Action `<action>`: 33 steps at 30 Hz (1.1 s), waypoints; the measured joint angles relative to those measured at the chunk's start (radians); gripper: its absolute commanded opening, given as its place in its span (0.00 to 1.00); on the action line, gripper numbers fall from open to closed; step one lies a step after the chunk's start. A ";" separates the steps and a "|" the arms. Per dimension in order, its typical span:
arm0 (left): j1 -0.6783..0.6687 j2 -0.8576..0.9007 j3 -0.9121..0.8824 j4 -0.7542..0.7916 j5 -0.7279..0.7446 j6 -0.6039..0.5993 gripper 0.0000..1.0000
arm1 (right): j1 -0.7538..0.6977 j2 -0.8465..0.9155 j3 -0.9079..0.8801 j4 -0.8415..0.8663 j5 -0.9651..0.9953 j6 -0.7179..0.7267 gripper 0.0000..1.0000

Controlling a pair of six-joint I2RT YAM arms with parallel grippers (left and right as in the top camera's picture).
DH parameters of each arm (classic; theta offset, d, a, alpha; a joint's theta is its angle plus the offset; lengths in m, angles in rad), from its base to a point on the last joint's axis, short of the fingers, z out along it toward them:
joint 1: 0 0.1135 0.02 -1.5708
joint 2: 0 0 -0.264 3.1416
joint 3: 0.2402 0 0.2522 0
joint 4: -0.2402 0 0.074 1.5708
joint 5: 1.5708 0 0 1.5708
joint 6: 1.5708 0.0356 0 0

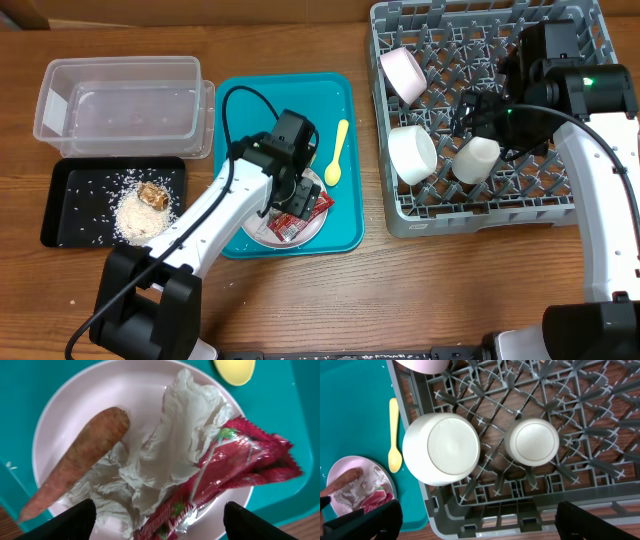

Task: Sort waste into correct bins and load items into the dishwasher
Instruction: 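Grasp the tissue and red wrapper on the plate with the left gripper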

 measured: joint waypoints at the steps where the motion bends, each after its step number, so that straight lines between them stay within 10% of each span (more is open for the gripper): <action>1: 0.000 0.000 -0.020 0.018 0.000 0.000 0.85 | 0.000 0.000 0.000 0.001 0.000 0.000 1.00; 16: 0.000 0.076 -0.150 0.214 0.016 0.001 0.82 | 0.000 0.000 0.000 0.000 0.000 0.000 1.00; 28: 0.005 0.124 -0.122 0.232 0.004 0.001 0.05 | 0.000 0.000 0.000 0.000 0.000 0.000 1.00; 33: 0.005 0.148 -0.065 0.153 0.031 0.000 0.04 | 0.000 0.000 0.000 0.000 0.000 0.000 1.00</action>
